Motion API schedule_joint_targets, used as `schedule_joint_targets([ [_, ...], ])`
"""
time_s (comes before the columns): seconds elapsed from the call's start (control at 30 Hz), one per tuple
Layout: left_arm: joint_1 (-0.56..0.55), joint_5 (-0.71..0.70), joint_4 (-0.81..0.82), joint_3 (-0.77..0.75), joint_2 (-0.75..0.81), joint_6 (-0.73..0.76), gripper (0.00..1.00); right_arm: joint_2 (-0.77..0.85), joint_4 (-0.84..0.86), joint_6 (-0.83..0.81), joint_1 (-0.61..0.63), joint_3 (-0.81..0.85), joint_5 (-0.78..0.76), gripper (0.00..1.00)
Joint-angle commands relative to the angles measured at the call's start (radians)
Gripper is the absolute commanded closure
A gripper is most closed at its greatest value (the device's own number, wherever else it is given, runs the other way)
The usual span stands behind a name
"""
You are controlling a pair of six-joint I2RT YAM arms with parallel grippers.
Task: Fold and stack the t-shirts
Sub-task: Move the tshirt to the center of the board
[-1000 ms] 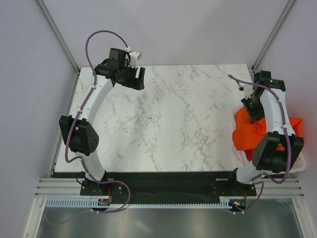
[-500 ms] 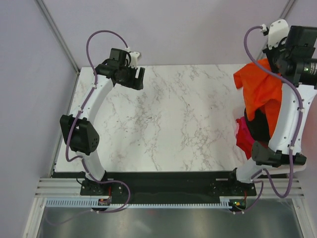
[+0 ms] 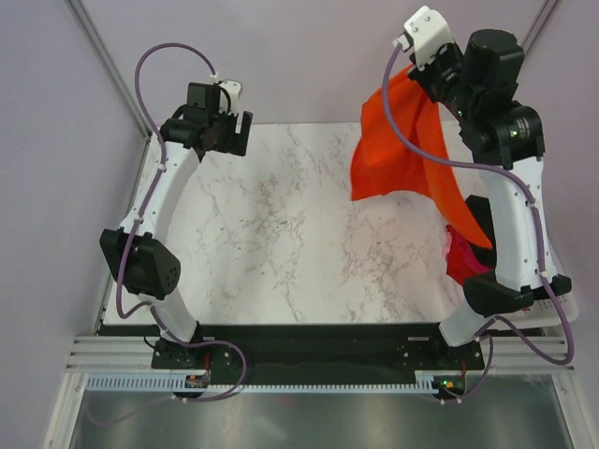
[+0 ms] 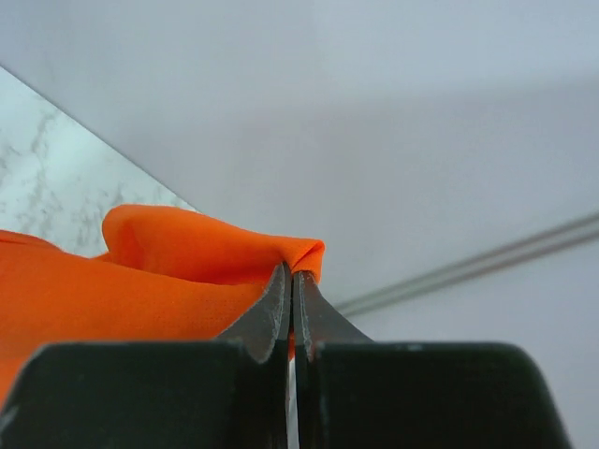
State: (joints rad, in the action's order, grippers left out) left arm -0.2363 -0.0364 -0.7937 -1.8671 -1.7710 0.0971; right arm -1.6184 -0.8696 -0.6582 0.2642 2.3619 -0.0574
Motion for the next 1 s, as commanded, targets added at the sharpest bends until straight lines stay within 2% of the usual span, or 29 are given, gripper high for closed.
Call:
schedule_joint_targets([
  [0.0,0.02,-0.075,0.04,-0.015,0.094,0.024,0.12,-0.017,0.162,0.005,0.107,0.045,0.01,1.0],
  [0.17,0.029,-0.111,0.057,0.032,0.157,0.05,0.12,-0.015,0.218,0.017,0.245,0.017,0.013,1.0],
  [0.27,0.032,-0.126,0.059,0.065,0.183,0.067,0.12,-0.006,0.25,0.069,0.253,-0.044,0.011,1.0],
  [0.37,0.032,-0.129,0.06,0.091,0.202,0.07,0.12,0.014,0.264,0.089,0.244,-0.168,-0.01,1.0],
  [0.57,0.031,-0.096,0.059,0.131,0.212,0.067,0.12,0.096,0.3,0.143,0.155,-0.582,0.034,1.0],
  [0.6,0.029,-0.073,0.06,0.146,0.212,0.064,0.12,0.104,0.304,0.14,0.142,-0.707,0.034,0.9],
  [0.7,0.028,-0.011,0.057,0.186,0.212,0.067,0.12,0.117,0.314,0.121,0.115,-0.899,-0.067,0.63],
  [0.8,0.019,0.123,0.044,0.253,0.215,0.11,0.14,0.141,0.325,0.17,0.07,-0.909,-0.045,0.56],
  [0.9,-0.009,0.296,0.027,0.356,0.214,0.156,0.22,0.155,0.302,0.183,0.07,-0.859,0.057,0.53],
  [0.97,-0.069,0.311,0.03,0.408,0.194,0.191,0.23,0.138,0.247,0.177,0.081,-0.842,0.154,0.53],
])
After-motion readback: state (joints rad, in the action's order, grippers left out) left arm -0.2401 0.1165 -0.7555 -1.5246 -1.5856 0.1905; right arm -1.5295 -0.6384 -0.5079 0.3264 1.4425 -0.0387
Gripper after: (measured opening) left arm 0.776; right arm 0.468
